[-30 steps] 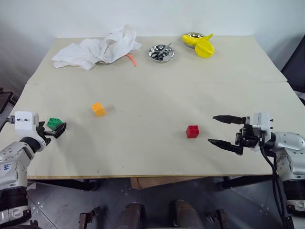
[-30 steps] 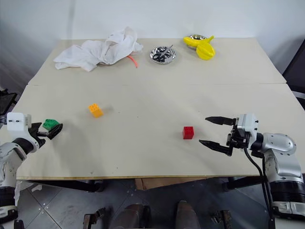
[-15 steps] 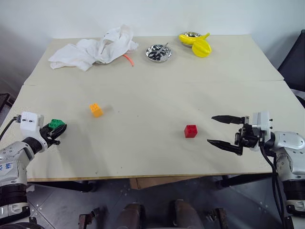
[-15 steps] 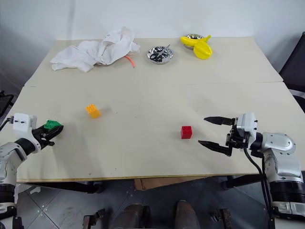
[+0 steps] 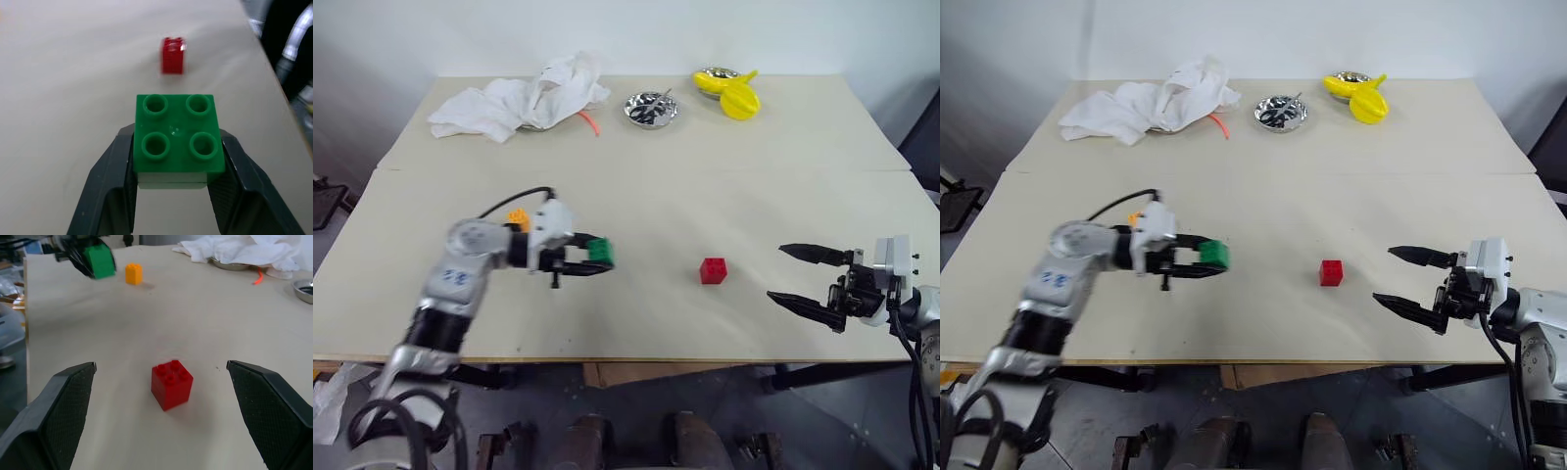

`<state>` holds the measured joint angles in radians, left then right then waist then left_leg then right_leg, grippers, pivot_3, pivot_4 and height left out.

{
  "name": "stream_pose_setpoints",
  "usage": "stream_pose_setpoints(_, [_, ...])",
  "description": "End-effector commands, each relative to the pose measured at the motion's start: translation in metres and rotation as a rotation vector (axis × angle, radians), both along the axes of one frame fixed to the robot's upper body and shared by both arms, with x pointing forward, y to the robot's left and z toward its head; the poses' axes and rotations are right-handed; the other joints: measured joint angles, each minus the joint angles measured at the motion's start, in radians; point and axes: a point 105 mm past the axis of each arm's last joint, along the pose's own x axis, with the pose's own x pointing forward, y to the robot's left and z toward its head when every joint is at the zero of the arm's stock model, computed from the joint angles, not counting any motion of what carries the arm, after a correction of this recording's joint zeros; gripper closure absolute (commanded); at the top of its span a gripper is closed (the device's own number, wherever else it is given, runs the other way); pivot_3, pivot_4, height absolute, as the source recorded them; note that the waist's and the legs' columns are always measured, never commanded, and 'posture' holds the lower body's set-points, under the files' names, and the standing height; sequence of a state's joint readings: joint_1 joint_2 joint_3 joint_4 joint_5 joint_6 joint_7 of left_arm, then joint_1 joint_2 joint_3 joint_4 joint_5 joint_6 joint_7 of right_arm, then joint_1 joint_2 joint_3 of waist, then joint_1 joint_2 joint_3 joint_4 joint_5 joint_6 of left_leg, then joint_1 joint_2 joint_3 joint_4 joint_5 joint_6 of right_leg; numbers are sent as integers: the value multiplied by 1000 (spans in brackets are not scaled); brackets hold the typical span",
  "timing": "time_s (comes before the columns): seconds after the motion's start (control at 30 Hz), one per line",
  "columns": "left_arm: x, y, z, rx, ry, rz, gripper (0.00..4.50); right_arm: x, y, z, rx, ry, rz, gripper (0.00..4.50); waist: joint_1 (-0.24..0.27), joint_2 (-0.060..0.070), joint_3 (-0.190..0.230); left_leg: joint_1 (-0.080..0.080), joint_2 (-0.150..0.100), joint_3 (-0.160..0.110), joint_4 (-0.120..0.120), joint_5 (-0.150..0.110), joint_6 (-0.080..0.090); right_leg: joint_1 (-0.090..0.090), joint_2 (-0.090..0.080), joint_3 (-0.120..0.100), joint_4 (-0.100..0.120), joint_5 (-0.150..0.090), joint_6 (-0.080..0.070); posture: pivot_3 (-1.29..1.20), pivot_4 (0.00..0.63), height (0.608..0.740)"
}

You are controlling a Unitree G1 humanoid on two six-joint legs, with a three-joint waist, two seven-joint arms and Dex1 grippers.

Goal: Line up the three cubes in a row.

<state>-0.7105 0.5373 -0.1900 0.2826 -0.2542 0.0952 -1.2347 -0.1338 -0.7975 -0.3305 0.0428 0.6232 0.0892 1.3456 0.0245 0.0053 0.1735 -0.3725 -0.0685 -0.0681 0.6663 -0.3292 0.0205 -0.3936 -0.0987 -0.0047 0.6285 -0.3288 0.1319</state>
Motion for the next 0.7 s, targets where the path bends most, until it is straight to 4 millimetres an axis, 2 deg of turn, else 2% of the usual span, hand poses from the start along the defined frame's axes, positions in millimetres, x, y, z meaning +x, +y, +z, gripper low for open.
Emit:
stream_pose_setpoints(0.03, [21, -21, -19, 79, -2, -7, 2973, -10, -6, 13, -22, -44, -27, 0, -3, -1, 0, 0, 0, 0, 0, 0, 0, 0, 0, -1, 1, 0, 0, 0, 150, 740])
stream_pose_setpoints(0.2, [36, -48, -31, 83, 21, -11, 2973, -23, -10, 13, -30, -33, -64, 0, -4, -4, 2, -1, 1, 1, 0, 0, 0, -2, 1, -2, 1, 0, 0, 0, 150, 740])
stream_pose_setpoints(0.33, [37, -61, -38, 114, 51, -32, 2973, -31, -13, 13, -34, -20, -90, 0, 2, -5, 3, -2, 0, 0, 2, 0, 1, -1, 1, -2, 1, 0, 1, 0, 150, 740])
stream_pose_setpoints(0.7, [31, -69, -51, 168, 83, -76, 2973, -30, -11, 10, -41, -20, -101, 0, 6, -6, 3, -2, -3, -1, 2, 1, 2, -1, 0, -2, 1, 1, 2, 0, 150, 740])
